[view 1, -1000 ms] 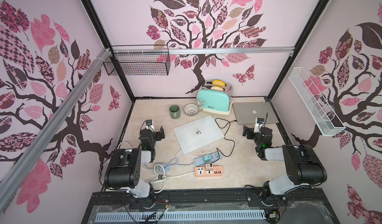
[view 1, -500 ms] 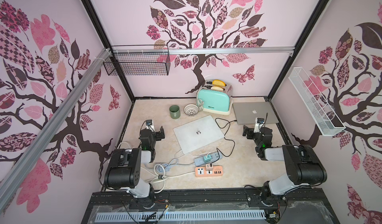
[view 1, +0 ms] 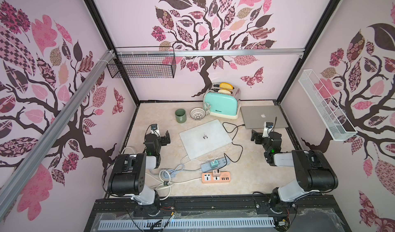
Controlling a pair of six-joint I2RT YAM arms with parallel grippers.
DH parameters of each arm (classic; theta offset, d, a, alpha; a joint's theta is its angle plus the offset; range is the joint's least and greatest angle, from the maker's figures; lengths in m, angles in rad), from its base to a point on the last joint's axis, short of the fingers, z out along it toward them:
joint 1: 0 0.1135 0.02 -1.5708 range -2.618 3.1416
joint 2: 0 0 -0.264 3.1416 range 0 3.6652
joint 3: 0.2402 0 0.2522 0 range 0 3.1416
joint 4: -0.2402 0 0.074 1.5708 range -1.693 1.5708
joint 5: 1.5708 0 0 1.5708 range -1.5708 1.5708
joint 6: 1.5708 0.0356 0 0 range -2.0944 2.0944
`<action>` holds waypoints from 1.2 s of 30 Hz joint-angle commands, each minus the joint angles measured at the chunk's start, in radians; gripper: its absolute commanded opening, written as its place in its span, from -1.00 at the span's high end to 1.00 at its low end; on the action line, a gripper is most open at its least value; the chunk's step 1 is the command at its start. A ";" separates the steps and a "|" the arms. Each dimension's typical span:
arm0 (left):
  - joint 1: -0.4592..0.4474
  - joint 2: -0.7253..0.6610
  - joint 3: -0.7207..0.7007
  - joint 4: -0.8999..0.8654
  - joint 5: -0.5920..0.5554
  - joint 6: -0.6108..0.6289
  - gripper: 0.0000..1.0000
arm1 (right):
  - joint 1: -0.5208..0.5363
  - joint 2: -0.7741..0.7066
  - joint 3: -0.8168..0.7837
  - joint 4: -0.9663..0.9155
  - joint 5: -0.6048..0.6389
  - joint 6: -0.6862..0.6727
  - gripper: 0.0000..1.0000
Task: Unplug the laptop charger
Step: Remove the charging cable from the laptop.
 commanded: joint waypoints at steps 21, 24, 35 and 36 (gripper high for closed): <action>-0.094 -0.229 0.271 -0.646 -0.147 -0.126 -0.96 | 0.031 -0.232 0.166 -0.443 0.157 0.116 -0.99; -0.094 -0.262 0.351 -0.829 -0.116 -0.221 -0.96 | 0.037 -0.247 0.279 -0.661 0.190 0.231 -0.99; -0.167 -0.316 0.493 -1.196 0.107 -0.362 -0.96 | 0.059 -0.006 0.696 -1.230 -0.108 0.465 -0.99; -0.183 -0.324 0.491 -1.199 0.112 -0.364 -0.96 | 0.066 -0.001 0.699 -1.220 -0.127 0.487 -0.99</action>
